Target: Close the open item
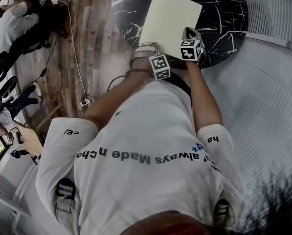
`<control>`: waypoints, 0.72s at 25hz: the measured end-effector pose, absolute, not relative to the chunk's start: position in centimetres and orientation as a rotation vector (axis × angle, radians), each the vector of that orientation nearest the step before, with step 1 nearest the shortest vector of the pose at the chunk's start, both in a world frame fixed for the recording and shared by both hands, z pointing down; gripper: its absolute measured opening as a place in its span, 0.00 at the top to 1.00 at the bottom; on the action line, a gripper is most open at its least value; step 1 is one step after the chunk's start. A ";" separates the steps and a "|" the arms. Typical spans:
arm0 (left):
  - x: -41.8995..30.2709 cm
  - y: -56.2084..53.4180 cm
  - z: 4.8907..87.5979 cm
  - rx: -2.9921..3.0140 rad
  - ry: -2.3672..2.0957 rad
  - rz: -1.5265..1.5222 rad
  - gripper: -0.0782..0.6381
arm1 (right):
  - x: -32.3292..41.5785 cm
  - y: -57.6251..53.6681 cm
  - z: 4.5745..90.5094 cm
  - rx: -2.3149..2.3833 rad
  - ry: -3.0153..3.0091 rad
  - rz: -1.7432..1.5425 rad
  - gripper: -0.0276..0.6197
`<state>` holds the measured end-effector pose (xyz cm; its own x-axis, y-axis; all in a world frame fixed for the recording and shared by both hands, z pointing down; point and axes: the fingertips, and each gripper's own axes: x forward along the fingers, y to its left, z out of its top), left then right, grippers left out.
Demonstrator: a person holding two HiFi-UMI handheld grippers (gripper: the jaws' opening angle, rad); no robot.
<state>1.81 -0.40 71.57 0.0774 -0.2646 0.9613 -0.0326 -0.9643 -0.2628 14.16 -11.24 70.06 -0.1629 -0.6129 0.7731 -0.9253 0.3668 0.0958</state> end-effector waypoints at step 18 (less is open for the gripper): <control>1.6 0.9 71.1 -2.438 0.104 -2.034 0.65 | 14.2 -11.3 70.5 1.330 -1.941 0.559 0.96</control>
